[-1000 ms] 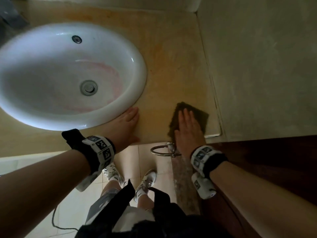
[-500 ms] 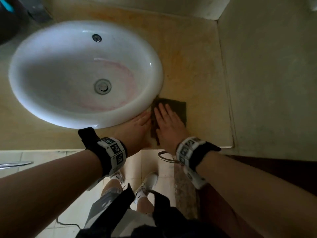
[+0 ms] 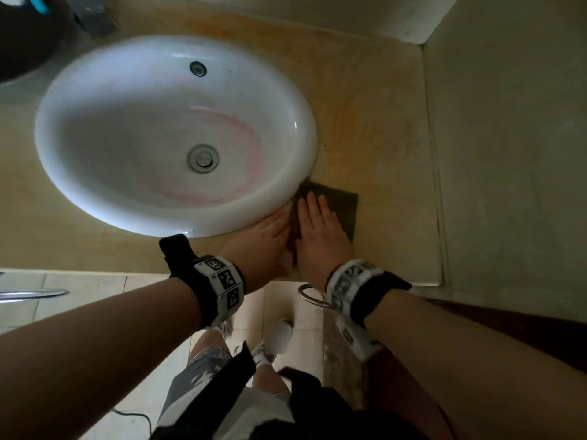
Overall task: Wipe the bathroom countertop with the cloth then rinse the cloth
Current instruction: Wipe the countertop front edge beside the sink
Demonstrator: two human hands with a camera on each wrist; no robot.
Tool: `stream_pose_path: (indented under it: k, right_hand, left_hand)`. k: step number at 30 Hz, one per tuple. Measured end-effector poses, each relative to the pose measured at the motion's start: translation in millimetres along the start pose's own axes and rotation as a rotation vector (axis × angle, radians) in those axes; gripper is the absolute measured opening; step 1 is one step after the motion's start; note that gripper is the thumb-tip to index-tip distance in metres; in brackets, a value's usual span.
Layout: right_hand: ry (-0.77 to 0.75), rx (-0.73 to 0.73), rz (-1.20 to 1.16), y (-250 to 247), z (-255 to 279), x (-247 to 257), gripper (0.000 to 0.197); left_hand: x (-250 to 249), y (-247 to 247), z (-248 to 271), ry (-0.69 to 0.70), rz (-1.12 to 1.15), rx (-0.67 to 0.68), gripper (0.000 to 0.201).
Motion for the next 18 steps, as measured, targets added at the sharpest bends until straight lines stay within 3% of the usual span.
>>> stream_pose_path:
  k: [3,5,9,13,18]
  right_hand:
    - [-0.09,0.054,0.074,29.4,47.2,2.6,0.075]
    - [-0.089,0.041,0.063,42.0,61.5,8.9,0.077]
    - [-0.093,0.014,-0.041,33.2,43.0,23.4,0.072]
    - [-0.106,-0.007,0.007,33.7,38.2,9.1,0.071]
    - [0.306,-0.05,-0.023,36.0,33.8,-104.6,0.071]
  left_hand:
    - [-8.5,-6.7,1.4,0.059,-0.091,-0.01,0.079]
    - [-6.8,-3.8,1.2,0.028,-0.05,-0.026,0.084]
    - [5.3,-0.4,1.2,-0.052,0.128,-0.043,0.09]
    - [1.6,1.5,-0.5,-0.017,0.024,-0.017,0.081]
    - [4.2,1.6,2.4,-0.077,0.127,0.02,0.104]
Point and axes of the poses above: each hand's wrist, its own z-axis away from the middle knuckle, its own y-axis out of the palm, x = y × z, the point moved 6 cm from there along -z, towards the middle knuckle, and after that the axes turned 6 degrees about z, right-handed, at the moved point
